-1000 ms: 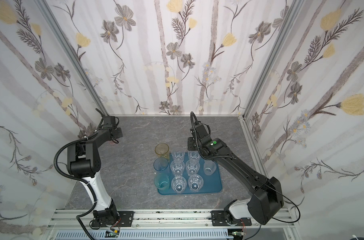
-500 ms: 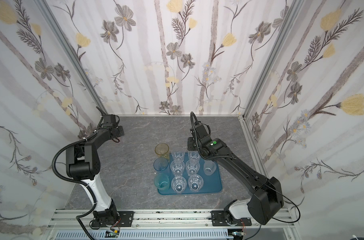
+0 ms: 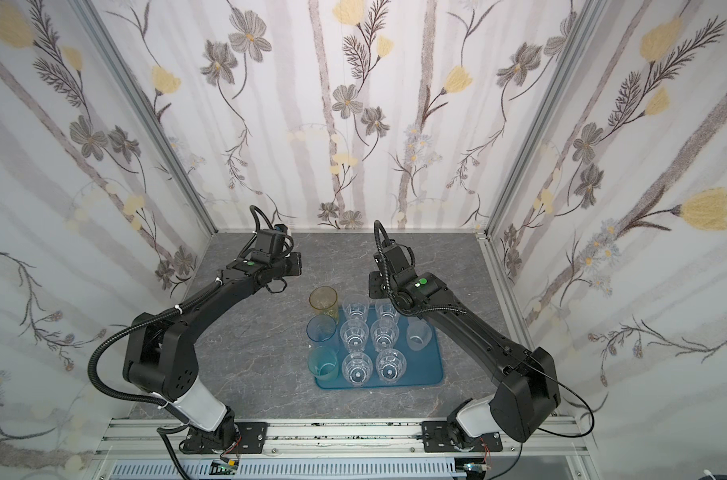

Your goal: Place the glasses into the tray

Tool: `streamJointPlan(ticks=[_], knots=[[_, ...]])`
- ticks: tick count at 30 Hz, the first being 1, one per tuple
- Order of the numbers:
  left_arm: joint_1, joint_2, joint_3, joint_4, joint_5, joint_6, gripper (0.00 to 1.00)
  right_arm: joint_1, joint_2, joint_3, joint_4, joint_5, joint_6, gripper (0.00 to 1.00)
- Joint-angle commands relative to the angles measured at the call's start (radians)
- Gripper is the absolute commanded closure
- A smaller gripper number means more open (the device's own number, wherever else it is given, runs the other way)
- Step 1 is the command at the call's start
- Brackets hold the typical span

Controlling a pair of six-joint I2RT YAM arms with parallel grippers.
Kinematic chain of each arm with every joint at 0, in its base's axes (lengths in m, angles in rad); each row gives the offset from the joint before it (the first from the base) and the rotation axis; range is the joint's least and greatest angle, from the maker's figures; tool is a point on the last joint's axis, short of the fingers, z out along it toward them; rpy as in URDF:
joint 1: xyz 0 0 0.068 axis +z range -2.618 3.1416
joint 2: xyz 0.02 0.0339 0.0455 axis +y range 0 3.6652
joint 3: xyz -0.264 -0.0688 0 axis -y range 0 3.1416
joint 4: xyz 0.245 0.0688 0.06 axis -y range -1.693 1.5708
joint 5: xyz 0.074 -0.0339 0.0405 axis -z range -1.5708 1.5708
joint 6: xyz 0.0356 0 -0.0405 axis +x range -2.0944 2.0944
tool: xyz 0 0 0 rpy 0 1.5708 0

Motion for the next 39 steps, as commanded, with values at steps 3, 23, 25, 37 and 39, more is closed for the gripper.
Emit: streamJointPlan(ticks=[3,23,25,37,39], knots=[[-0.082,0.120,0.131,0.001,0.031,-0.015,1.00,-0.002,0.027,0.031,0.033,-0.004,0.006,0.55],[-0.293,0.478,0.367,-0.056,0.010,0.012,0.99,-0.122,-0.027,-0.039,0.033,-0.032,0.003,0.54],[-0.295,0.488,0.371,-0.059,0.011,0.012,0.98,-0.121,-0.021,-0.036,0.036,-0.040,0.003,0.55],[-0.303,0.416,0.426,-0.068,0.002,0.015,0.72,-0.140,-0.016,-0.041,0.034,-0.034,-0.003,0.55],[-0.305,0.377,0.427,-0.068,-0.013,0.016,0.68,-0.147,-0.016,-0.037,0.035,-0.036,-0.006,0.55]])
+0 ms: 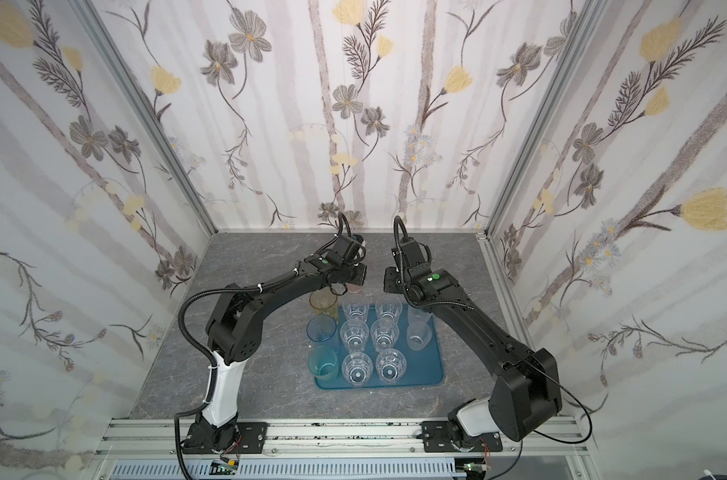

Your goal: Place the glasses into the tray

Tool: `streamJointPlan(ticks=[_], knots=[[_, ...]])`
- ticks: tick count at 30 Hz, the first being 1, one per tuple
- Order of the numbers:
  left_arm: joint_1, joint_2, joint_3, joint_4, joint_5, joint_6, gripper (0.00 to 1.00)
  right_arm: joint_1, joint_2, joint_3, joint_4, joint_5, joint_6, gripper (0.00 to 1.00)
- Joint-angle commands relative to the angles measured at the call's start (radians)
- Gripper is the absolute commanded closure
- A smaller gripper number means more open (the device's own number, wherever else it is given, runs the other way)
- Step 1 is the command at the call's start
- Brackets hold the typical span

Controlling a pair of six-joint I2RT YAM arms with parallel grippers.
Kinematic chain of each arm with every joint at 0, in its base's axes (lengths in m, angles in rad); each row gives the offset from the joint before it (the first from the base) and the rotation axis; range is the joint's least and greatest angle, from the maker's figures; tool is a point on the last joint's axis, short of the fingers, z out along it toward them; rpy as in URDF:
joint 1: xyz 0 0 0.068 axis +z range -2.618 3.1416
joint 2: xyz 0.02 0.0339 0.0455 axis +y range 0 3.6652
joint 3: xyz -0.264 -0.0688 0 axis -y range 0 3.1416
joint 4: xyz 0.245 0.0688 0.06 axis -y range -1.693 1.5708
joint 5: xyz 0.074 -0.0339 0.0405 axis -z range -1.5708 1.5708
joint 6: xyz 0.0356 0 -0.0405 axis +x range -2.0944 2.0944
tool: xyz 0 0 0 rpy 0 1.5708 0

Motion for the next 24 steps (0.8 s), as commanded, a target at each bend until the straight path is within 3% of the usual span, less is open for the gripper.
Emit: streamJointPlan(ticks=[1,9,15,24], knots=[[-0.003,-0.072,0.010,0.009,-0.030,0.005,0.67,-0.010,0.006,0.011,0.035,0.004,-0.006,0.55],[0.000,-0.300,-0.128,0.011,-0.201,0.063,0.56,-0.019,0.088,0.058,0.045,-0.072,0.001,0.54],[0.048,-0.514,-0.393,0.021,-0.367,0.060,0.47,-0.003,0.202,0.104,0.085,-0.142,0.025,0.54],[0.186,-0.876,-0.860,0.182,-0.401,-0.029,0.39,0.007,0.449,0.311,0.041,-0.165,0.017,0.54]])
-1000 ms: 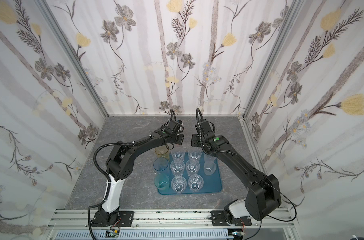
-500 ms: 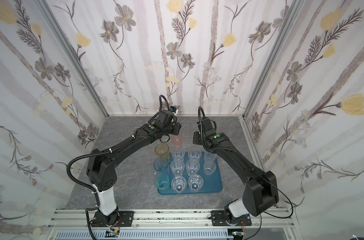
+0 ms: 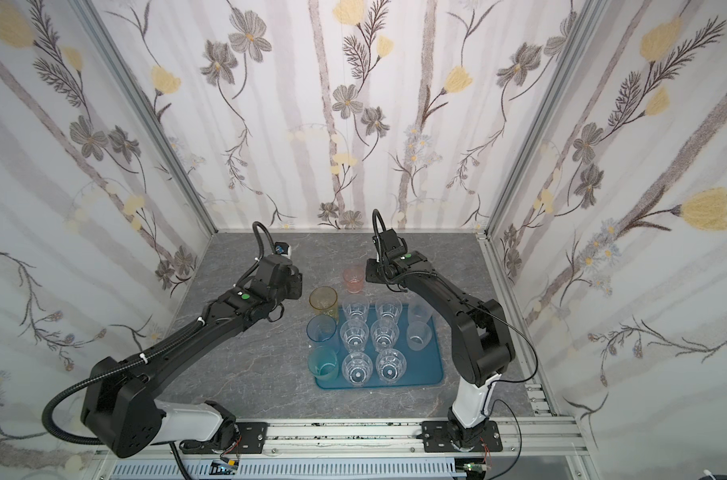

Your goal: Place the glasses into the tray

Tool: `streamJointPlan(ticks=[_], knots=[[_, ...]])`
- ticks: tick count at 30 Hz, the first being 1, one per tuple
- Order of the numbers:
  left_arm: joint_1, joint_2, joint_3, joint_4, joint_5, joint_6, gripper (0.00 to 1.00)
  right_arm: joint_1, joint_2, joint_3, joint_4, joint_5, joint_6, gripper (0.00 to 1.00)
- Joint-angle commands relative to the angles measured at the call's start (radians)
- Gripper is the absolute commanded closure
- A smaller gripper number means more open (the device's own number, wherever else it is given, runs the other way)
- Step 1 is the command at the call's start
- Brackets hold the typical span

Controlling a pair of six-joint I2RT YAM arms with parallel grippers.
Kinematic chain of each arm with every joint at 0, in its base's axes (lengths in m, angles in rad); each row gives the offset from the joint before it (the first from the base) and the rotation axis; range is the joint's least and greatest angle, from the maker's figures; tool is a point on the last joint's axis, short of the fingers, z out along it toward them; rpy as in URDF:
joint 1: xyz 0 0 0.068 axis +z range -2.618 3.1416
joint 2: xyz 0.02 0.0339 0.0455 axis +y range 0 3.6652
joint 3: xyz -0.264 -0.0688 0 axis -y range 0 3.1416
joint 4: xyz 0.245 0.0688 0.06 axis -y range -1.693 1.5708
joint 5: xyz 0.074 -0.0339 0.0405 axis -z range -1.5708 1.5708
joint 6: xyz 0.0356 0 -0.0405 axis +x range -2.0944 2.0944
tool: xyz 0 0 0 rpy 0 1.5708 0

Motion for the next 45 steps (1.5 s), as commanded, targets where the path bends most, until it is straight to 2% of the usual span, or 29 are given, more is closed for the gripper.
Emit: streamJointPlan(ticks=[1,7,14,19,25,29,34,40,45], knots=[[0.034,-0.118,-0.128,0.110,-0.043,-0.067,0.39,0.003,0.069,0.062,0.000,-0.004,0.000,0.55],[0.067,-0.271,-0.315,0.153,-0.050,-0.117,0.35,0.007,0.195,0.170,-0.028,-0.007,-0.004,0.58],[0.068,-0.282,-0.359,0.162,-0.017,-0.151,0.34,0.016,0.305,0.261,-0.058,0.000,-0.007,0.66],[0.068,-0.253,-0.349,0.176,0.011,-0.162,0.34,0.017,0.347,0.296,-0.064,0.020,-0.015,0.81],[0.068,-0.251,-0.356,0.182,-0.005,-0.143,0.33,0.016,0.341,0.316,-0.088,0.046,-0.028,0.98],[0.068,-0.265,-0.360,0.185,-0.007,-0.146,0.33,0.019,0.263,0.310,-0.110,0.047,-0.033,1.00],[0.068,-0.276,-0.346,0.188,-0.006,-0.157,0.33,0.023,0.083,0.233,-0.136,0.039,-0.041,1.00],[0.068,-0.321,-0.347,0.216,-0.028,-0.171,0.33,0.007,-0.241,-0.002,-0.216,0.107,-0.064,1.00],[0.068,-0.351,-0.358,0.254,-0.054,-0.155,0.33,-0.051,-0.525,-0.171,-0.408,0.178,-0.055,1.00]])
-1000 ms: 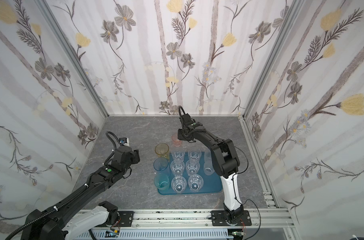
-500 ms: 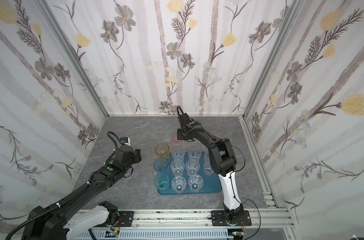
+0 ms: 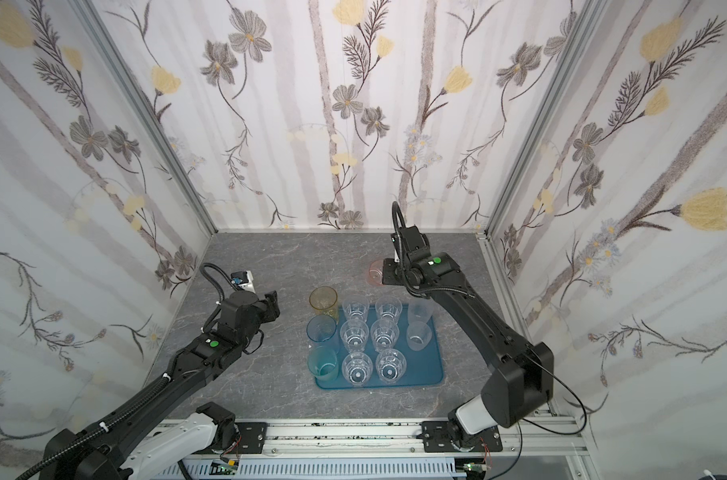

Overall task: Place the glasses into the tray
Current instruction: 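Lower the pink cup onto the tray corner nearest the robot, open right gripper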

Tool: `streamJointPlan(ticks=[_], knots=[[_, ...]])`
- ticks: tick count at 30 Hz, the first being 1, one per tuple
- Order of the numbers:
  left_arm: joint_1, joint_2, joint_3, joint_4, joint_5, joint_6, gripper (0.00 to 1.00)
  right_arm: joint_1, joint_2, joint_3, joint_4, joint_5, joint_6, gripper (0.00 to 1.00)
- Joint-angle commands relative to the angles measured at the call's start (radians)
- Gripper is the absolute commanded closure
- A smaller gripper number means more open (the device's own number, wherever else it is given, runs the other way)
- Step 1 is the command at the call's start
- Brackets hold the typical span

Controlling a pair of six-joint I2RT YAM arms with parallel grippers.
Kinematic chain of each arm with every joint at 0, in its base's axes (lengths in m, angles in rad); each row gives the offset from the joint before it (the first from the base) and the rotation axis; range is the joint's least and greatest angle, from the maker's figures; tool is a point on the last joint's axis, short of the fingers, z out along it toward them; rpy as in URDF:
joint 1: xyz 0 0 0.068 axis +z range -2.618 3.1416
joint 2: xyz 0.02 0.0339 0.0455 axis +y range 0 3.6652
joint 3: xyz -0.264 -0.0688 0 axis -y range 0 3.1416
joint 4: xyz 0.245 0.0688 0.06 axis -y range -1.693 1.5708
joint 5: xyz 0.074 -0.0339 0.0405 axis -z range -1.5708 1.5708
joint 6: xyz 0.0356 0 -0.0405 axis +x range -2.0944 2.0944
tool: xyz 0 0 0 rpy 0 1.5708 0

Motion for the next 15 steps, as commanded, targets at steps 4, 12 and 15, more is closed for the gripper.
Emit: streamJointPlan(ticks=[4,12,15], knots=[[0.001,-0.013,-0.017,0.090,-0.051,0.009,0.32,-0.042,-0.264,-0.122,-0.358,0.150,0.037,1.00],[0.009,0.022,-0.029,0.155,-0.030,0.009,0.32,-0.040,-0.507,-0.350,-0.587,0.073,0.170,1.00],[0.021,0.022,-0.040,0.169,-0.021,0.001,0.32,-0.038,-0.530,-0.425,-0.543,0.048,0.191,1.00]])
